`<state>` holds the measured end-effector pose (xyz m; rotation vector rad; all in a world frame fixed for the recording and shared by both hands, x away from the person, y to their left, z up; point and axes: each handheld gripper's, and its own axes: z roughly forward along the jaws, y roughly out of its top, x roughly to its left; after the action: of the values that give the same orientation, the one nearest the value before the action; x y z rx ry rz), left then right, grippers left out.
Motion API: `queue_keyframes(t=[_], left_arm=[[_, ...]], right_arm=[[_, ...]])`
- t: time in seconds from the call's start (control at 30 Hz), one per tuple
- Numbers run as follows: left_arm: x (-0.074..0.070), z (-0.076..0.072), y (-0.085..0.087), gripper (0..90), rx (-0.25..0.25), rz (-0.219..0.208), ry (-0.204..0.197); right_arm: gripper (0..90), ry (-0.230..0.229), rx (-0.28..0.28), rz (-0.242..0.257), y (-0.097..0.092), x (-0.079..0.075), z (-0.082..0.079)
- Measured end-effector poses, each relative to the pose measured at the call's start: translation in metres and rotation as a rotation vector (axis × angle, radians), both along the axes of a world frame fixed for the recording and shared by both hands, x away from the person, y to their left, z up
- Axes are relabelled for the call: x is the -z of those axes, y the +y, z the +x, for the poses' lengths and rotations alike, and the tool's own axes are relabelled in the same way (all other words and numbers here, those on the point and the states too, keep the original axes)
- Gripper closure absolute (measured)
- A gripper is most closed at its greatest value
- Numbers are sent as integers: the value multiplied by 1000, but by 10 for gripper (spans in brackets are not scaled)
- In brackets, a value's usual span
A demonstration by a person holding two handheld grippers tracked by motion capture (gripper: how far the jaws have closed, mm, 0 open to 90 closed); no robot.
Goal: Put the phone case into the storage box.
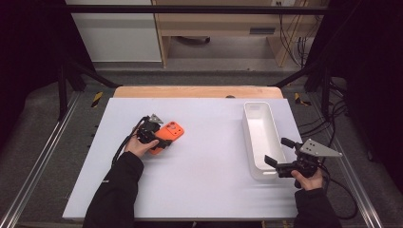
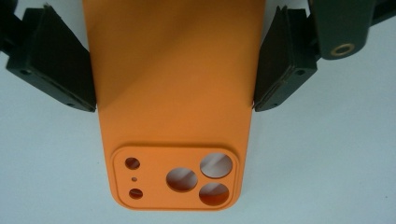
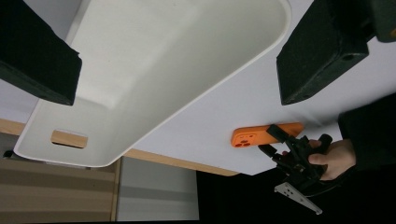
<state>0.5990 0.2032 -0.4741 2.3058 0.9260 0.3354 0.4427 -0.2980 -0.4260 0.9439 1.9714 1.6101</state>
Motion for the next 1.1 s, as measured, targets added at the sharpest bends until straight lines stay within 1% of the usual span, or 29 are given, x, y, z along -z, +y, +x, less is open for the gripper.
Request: queue_keyframes(t=[0.2,0.33,0.47,0.67,0.8,1.1], left_arm=[[-2,-1,1,156,-4,0,4],[-7,-3,1,157,-2,-7,-8],[-10,-4,1,157,-1,-12,-9],[-18,-9,1,156,9,-22,-21],[-24,-14,0,157,20,-35,-35],[-39,-27,-2,157,52,-39,-70]], right_arm=[[5,0,0,1,0,0,0],[5,0,-1,3,0,0,0],[5,0,-2,4,0,0,0],[5,-1,-6,4,0,0,0],[5,-2,-6,2,0,0,0],[5,-3,-8,0,0,0,-1]])
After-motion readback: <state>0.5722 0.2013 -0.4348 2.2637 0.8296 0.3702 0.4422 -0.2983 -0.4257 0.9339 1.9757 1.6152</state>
